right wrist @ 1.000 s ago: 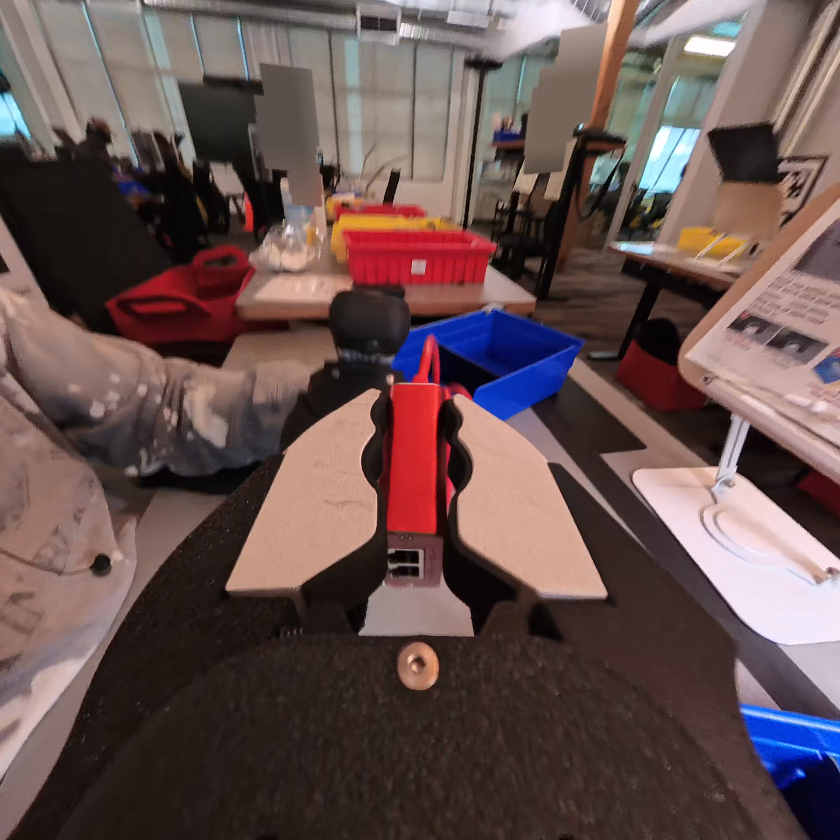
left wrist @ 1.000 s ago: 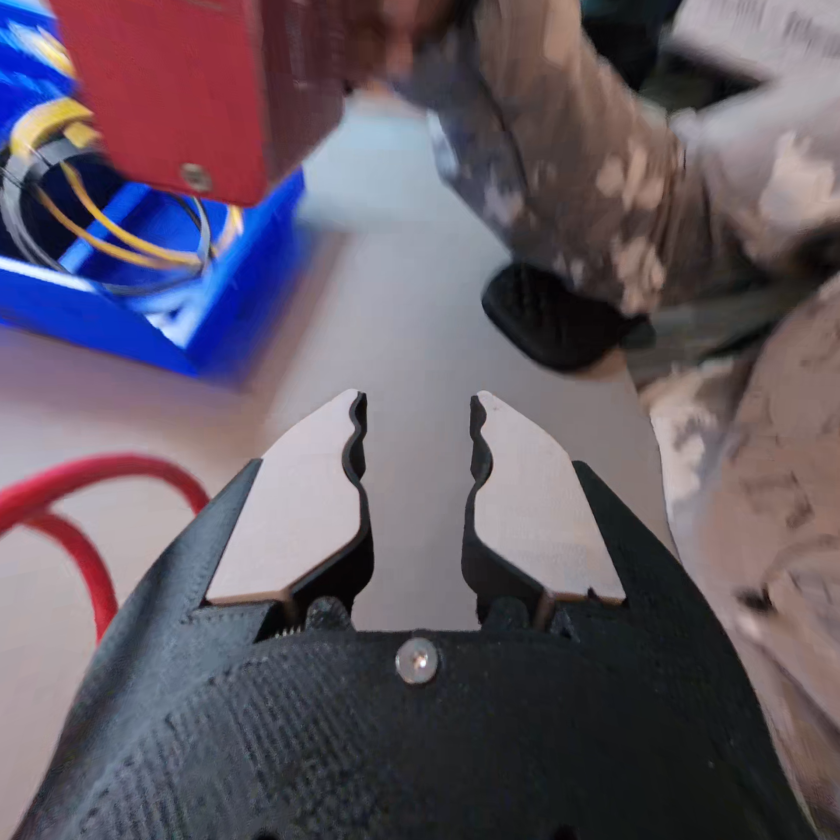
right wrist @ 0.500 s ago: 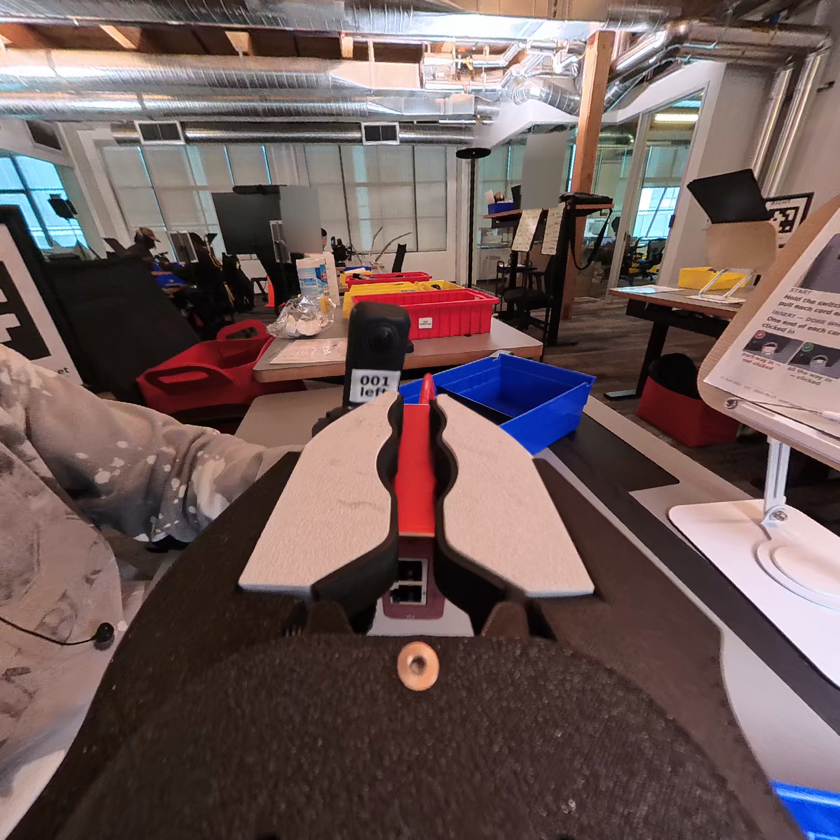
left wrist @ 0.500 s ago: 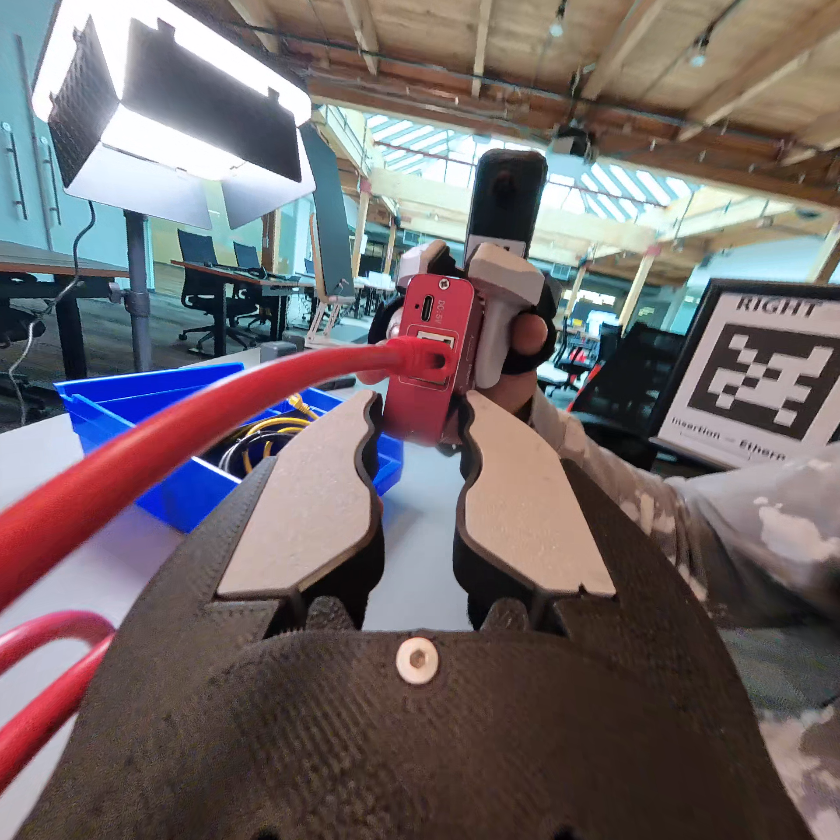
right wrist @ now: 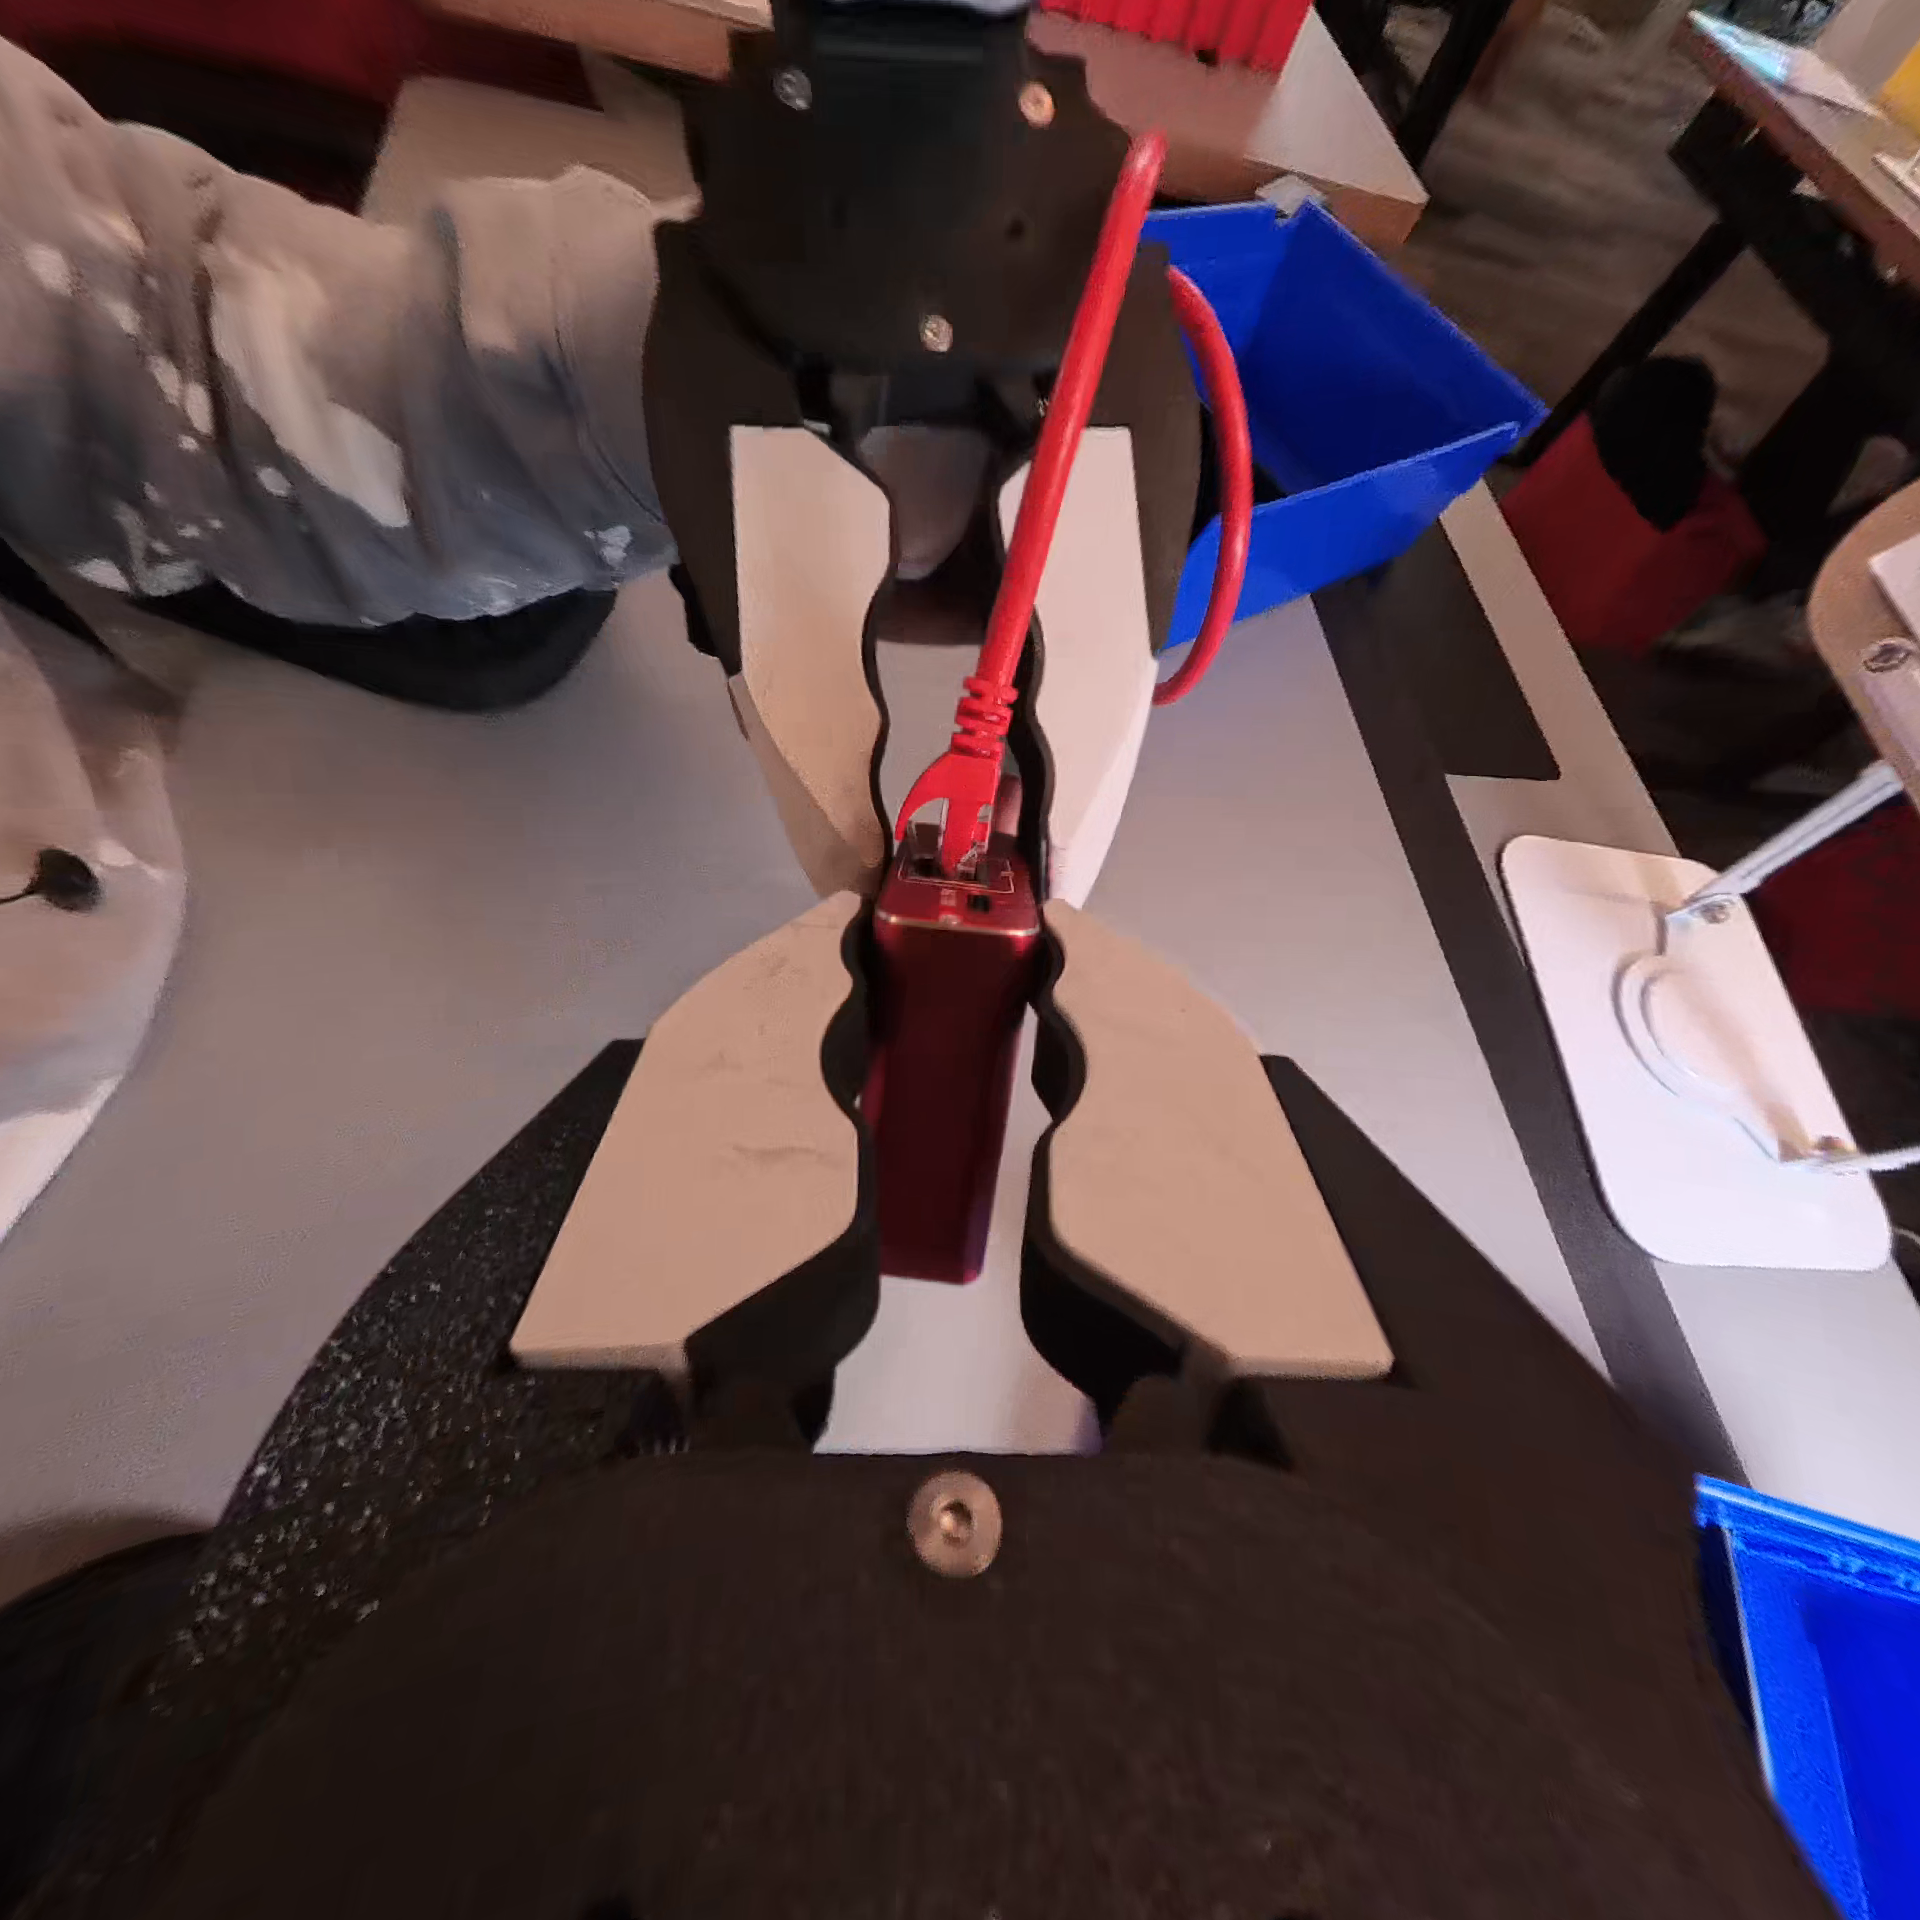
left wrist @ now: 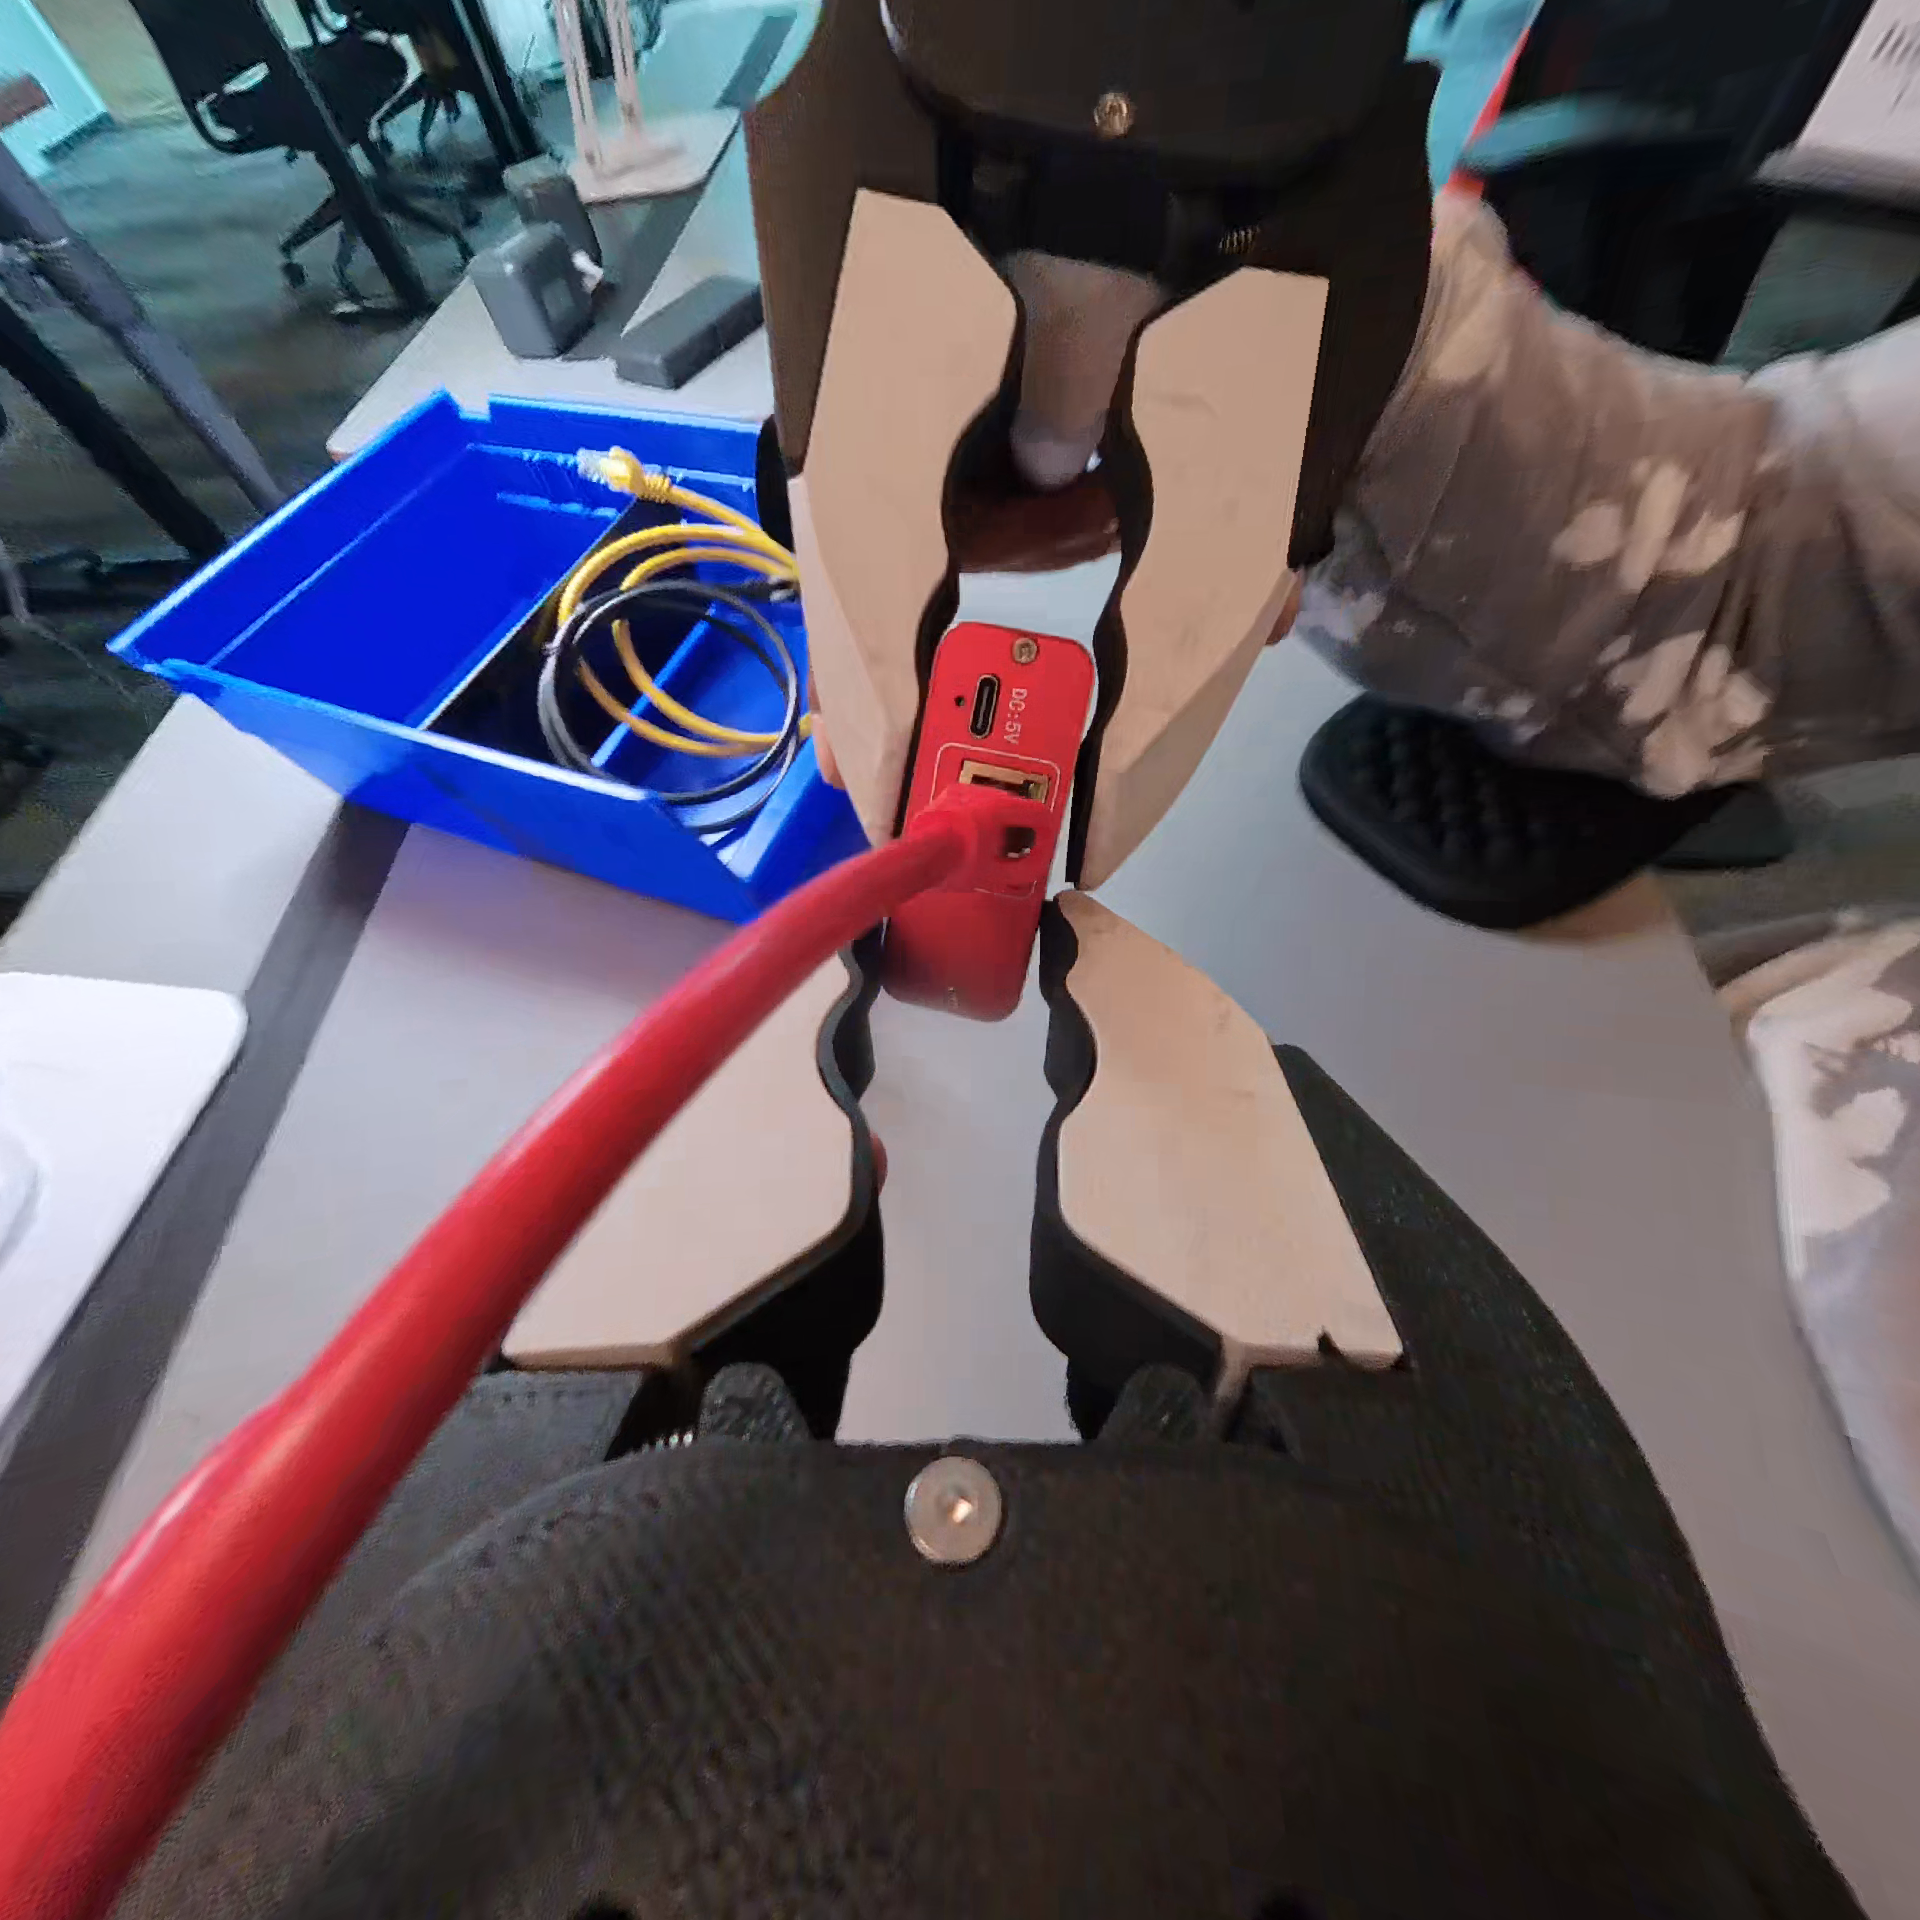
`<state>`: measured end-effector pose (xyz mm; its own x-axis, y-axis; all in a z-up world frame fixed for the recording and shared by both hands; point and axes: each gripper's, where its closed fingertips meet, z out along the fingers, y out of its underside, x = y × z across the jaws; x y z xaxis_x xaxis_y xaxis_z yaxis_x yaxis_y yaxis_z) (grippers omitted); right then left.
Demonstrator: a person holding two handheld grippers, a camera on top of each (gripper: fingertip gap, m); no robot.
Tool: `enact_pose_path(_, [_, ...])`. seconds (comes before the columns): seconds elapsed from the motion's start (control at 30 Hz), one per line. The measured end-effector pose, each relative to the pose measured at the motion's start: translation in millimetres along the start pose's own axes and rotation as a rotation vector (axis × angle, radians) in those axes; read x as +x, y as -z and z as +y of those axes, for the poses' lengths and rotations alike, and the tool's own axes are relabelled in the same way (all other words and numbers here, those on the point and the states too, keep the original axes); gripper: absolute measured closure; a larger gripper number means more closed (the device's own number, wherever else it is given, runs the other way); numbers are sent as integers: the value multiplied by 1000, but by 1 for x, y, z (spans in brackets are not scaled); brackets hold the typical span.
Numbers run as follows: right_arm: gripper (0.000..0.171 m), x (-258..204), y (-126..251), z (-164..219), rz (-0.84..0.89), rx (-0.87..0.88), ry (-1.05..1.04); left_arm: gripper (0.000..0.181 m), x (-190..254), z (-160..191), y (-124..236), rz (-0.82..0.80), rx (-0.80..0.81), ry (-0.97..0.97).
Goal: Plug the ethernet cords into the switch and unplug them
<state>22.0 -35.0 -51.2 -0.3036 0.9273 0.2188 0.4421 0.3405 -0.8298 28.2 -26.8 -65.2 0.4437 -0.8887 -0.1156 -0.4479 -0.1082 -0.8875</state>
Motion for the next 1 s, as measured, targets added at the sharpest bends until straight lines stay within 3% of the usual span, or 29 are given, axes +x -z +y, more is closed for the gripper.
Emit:
enact_pose_path(0.13, [145,13,8,-20,-6,193,-86,150,-11,-16,11,-41,119,70])
enact_pose_path(0.2, [145,23,18,-27,0,308,-133,139,-9,-21,14,-15,151,134])
enact_pose_path(0.33, [145,38,40,-38,-18,522,-224,137,23,-7,7,184,39,150])
enact_pose_path(0.43, [145,50,60,-49,15,693,-262,137,38,-11,-6,243,69,140])
enact_pose_path(0.53, [145,56,89,-64,2,924,-316,132,17,-31,-23,118,230,212])
enact_pose_path(0.63, [145,58,106,-73,-24,1122,-357,134,-1,-60,-13,70,524,333])
enact_pose_path(0.73, [145,52,95,-76,-86,1189,-383,135,-8,-75,5,58,678,360])
enact_pose_path(0.8, [145,47,82,-78,-123,1205,-399,138,-7,-76,9,39,679,308])
enact_pose_path(0.87, [145,42,72,-80,-160,1221,-414,153,-9,-76,18,1,691,257])
enact_pose_path(1.0, [145,39,64,-79,-168,1126,-397,154,-10,-75,34,33,652,207])
